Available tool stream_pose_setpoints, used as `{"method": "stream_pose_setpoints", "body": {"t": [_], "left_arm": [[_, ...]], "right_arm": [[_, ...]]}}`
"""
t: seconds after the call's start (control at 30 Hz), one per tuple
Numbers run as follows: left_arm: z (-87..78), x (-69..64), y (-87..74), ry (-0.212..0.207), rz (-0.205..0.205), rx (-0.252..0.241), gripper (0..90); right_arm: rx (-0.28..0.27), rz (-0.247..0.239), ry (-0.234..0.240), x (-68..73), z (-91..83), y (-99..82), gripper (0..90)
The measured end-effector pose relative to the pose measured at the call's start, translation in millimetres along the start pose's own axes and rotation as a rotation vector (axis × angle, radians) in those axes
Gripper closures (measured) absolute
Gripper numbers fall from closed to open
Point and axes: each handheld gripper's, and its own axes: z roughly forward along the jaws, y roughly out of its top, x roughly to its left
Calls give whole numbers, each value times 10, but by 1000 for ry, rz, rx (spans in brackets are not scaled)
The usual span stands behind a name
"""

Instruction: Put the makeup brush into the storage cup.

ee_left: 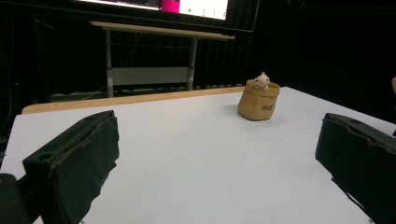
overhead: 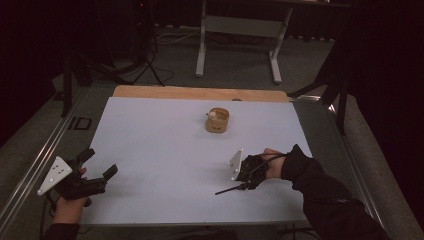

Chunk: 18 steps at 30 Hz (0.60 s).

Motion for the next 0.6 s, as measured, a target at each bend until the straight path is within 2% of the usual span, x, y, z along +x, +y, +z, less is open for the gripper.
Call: {"method": "stream_pose_setpoints", "body": {"t": [0.2,0.5,0.6], "left_arm": [[3,-3,-1,-2,1,1,3],[-1,-3,-2,0,5,2,3],[-4,-2,-5,0,3,2,3]], "right_arm": [[30,6,21,-26,85,7,695],[78,-20,19,-50,204,-12,746],[98,-15,26,-57,237,-24,753]]}}
